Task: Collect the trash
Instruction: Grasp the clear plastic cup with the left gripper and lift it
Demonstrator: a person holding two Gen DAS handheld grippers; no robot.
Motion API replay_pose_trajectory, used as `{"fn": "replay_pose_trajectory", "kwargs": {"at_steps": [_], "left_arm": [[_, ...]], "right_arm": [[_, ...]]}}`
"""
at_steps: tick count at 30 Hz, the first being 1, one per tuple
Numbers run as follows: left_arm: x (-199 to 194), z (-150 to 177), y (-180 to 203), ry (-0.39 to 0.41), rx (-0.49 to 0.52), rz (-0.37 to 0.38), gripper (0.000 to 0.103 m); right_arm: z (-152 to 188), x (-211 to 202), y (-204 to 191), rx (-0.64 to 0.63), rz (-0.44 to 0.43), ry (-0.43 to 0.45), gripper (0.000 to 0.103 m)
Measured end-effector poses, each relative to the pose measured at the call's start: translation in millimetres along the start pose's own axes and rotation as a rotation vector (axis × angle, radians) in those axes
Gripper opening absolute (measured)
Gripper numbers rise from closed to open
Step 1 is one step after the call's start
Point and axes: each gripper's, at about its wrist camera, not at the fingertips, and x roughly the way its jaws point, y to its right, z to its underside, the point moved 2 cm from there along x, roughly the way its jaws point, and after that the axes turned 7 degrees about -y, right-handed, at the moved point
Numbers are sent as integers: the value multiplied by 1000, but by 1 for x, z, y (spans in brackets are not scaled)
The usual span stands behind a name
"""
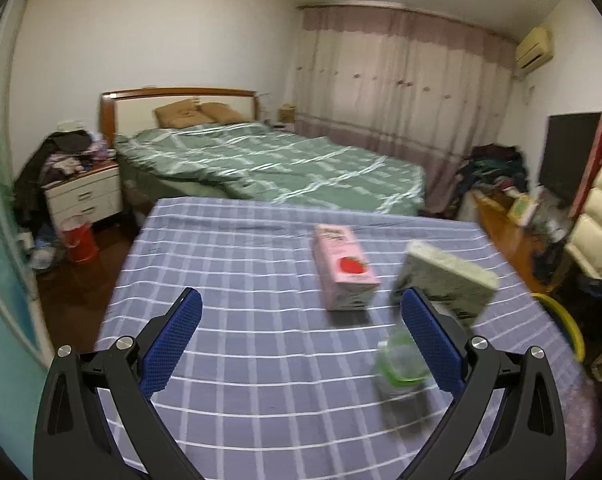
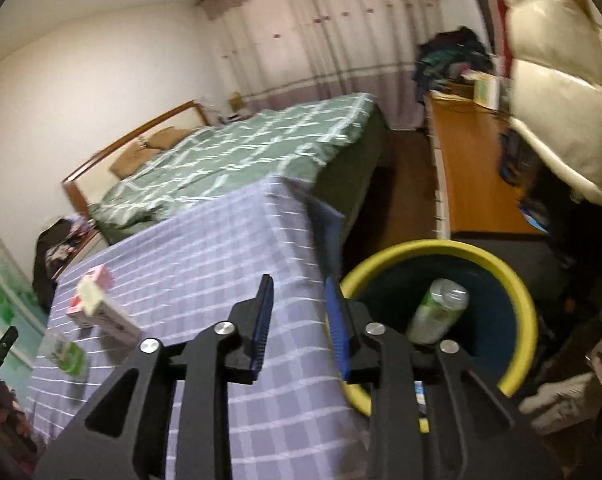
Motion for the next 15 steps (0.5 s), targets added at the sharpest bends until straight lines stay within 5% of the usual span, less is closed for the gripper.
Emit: {"fn": "replay_pose_trajectory", "kwargs": {"at_steps": [7,12,15], "left_arm": [[-4,5,46,-23,117,133,98],[27,13,87,-148,212,45,98],[54,20,93,-245,180,34,98]], "right_arm": [[11,26,-38,-50,-65,-14,37],[13,34,-36,-37,-74,-44,38],[16,34,-36,-46,-94,-51,41]]}}
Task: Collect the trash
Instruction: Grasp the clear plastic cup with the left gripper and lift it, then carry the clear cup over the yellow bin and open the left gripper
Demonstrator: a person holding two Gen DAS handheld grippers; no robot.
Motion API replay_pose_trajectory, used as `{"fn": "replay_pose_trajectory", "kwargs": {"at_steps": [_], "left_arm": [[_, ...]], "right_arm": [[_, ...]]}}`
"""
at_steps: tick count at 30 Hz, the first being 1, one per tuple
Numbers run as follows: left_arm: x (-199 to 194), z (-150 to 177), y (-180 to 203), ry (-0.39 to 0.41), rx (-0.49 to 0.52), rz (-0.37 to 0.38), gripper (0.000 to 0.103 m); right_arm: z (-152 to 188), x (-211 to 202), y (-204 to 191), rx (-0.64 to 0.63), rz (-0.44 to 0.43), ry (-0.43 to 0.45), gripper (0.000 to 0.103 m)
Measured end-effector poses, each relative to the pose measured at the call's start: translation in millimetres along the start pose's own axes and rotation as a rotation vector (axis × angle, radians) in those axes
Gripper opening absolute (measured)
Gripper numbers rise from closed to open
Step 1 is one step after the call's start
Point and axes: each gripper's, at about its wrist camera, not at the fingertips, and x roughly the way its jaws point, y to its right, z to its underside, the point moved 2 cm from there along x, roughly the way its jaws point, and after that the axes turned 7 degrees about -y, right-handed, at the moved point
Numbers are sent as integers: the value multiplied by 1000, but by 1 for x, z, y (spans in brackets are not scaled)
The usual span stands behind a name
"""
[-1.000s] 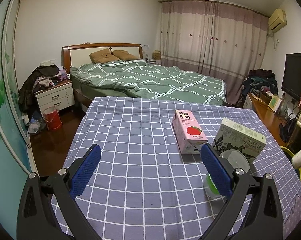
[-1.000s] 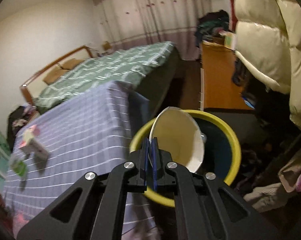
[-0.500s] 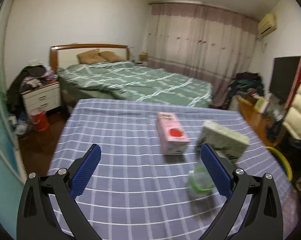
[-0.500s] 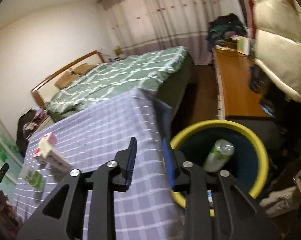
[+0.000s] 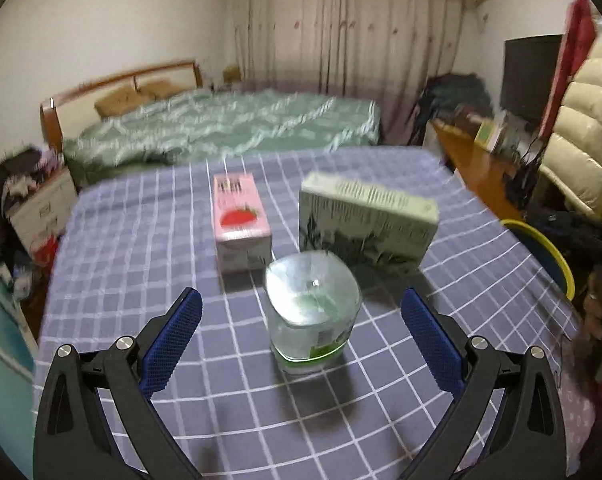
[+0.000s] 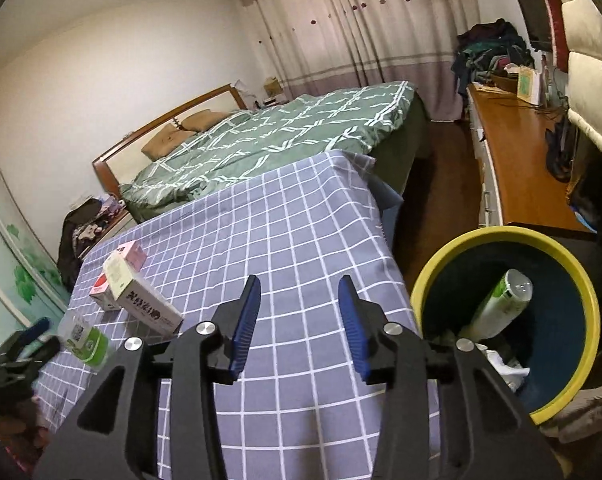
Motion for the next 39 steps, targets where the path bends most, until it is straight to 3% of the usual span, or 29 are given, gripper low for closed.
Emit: {"fn": "replay_pose_trajectory", "kwargs": {"at_steps": [3,8,18,28,34,39], "left_arm": [[15,-2,-3,-28,-17,20,98],[23,-11,3,-11,4,13,96],[32,-13,-1,-26,1,20,53],[11,-15,26,-11,44,67,53],[-11,-30,73,4,113,133,53],[-9,-42,132,-6,200,209,53]], "right_arm": [[2,1,-2,-12,-9,-5,42],[6,2,-5,-23,-22,-23,43],[6,3,-5,-23,-25,-28,43],[5,-1,0,-14,-5,-5,43],[4,-26,20,31,5,28,43],[19,-67,50,47,71,83,47]]}}
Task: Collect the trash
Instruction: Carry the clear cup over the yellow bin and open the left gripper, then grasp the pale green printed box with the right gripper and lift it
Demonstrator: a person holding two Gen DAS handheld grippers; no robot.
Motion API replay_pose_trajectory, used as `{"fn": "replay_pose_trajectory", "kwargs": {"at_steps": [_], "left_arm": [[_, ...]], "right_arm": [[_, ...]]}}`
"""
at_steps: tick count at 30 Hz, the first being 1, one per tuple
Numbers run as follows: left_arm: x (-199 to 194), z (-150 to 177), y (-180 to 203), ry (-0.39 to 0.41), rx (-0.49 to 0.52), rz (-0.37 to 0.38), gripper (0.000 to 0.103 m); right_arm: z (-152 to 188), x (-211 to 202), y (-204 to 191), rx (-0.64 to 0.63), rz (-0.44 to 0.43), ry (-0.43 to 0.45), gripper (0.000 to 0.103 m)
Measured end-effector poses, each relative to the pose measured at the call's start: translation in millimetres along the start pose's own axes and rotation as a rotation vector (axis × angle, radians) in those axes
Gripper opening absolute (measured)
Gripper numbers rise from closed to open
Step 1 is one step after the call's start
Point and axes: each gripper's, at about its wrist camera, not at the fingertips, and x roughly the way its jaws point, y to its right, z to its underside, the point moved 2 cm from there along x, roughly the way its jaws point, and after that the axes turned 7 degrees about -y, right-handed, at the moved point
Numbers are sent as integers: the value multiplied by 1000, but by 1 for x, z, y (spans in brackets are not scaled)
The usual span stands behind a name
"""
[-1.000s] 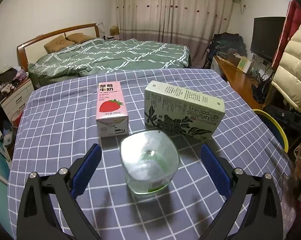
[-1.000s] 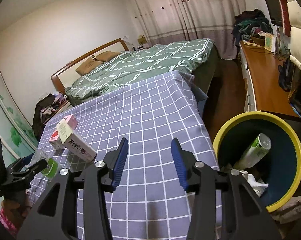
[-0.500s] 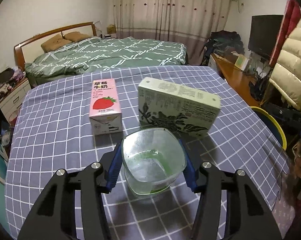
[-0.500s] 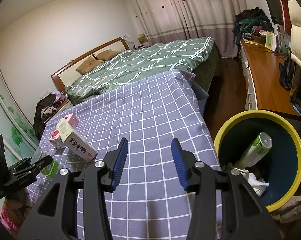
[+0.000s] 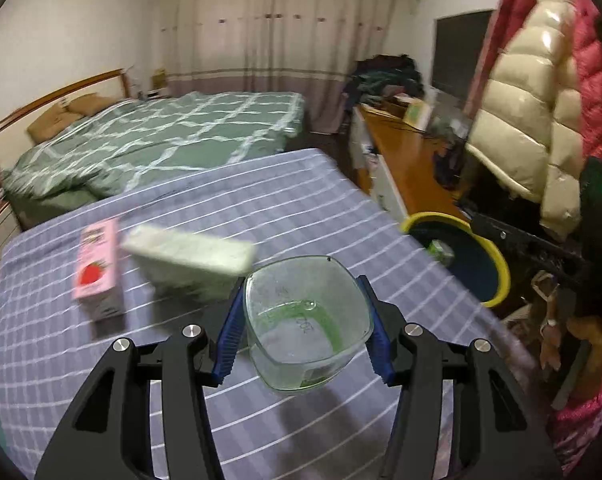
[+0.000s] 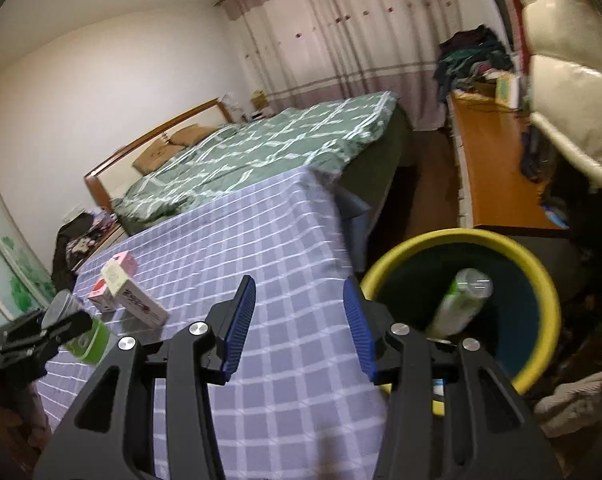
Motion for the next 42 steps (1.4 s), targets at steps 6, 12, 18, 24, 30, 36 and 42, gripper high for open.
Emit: {"fn": "replay_pose_trajectory", "kwargs": {"at_steps": [6,12,18,24,30,36,42], "left_arm": [[34,-31,70,-22,88,105,53],[79,-67,148,-45,179,191,53],[128,-87,201,-105,213,236,53],[160,-99,217,-115,180,194,86],[126,-99,182,-52,119,190,89],[58,-66,112,27,31,173,95],[-4,-21,29,87,-86,77,98]], "right_arm": [[17,-54,47,39,103,90,52],[28,-84,93,128,172,143,52],[34,-101,120,186,198,179,52],[34,-101,129,203,217,169,52],[34,-84,123,197,187,122,52],[32,-67,106,165,167,87,52],[30,-49,76,103,129,39,52]]}}
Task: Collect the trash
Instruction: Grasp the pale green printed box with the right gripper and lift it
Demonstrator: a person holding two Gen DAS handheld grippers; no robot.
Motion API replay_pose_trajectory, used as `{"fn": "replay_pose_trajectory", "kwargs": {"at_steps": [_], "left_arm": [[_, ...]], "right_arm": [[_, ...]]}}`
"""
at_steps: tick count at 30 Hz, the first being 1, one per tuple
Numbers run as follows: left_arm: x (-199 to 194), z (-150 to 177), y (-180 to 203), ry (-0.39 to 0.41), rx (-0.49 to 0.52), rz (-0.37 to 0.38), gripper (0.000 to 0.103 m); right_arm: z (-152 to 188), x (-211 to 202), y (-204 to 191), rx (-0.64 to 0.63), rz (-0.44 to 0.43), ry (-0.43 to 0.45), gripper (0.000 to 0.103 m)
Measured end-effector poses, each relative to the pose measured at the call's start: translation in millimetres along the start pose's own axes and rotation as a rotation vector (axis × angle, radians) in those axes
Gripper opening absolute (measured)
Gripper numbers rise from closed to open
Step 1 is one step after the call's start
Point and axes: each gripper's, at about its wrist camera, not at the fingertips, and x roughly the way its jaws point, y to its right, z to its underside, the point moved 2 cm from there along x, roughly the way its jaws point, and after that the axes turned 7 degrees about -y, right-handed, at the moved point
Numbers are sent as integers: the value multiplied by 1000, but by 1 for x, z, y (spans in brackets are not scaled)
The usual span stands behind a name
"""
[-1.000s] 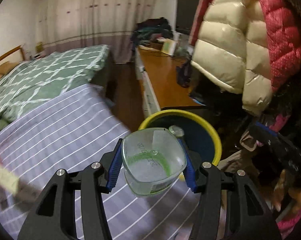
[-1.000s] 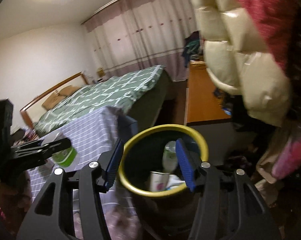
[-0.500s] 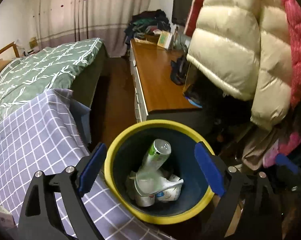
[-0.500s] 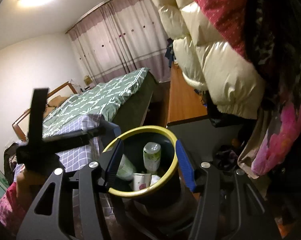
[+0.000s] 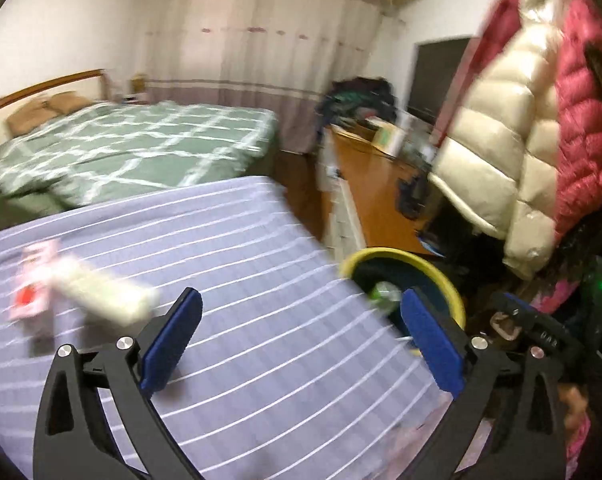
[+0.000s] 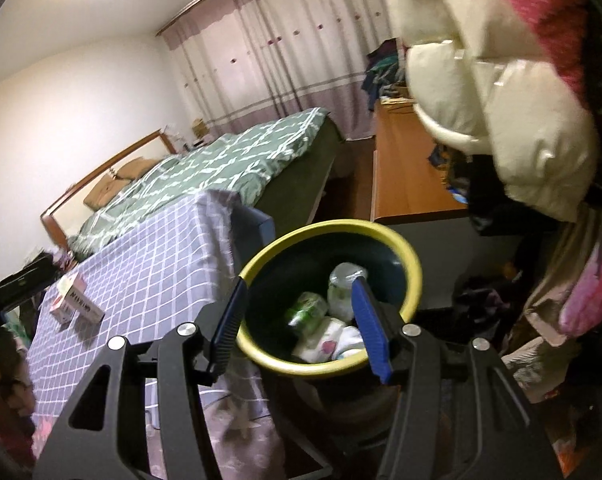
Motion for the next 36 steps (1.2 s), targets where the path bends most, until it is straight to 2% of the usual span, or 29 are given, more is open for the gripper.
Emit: {"fn": "replay_pose_trajectory", "kwargs": {"at_steps": [2,6,9,12,15,20,24,27,31,36], "left_arm": [[-20,11,-31,12,-27,-55,98],[-48,34,-102,28,-72,-214,98],[-57,45,-147,32,-111,-293,98],[-56,55,-190,20,-168,-344,98],[-55,66,-223,2,-259,-321,98],[-62,72,-240,21,-286,-334,98],[-67,74,-248,32,-302,-338,98],[-66,75,-242,25,-316,-311,98],[-63,74,-236,25,-300,-304,98],[-60,73,-237,23,-300,-297,98]], "right_arm": [[0,4,-16,-30,-23,-18,52],[-1,14,-53,-103,-69,-53,53],[-1,23,-84,-171,-110,-82,58],[1,35,-123,-263,-164,-123,58],[5,49,-164,-371,-226,-167,58],[12,75,-234,-561,-343,-206,65],[20,97,-289,-772,-357,-184,68],[22,115,-315,-872,-356,-169,72],[24,150,-334,-913,-351,-242,73],[27,183,-338,-875,-379,-322,73]]}}
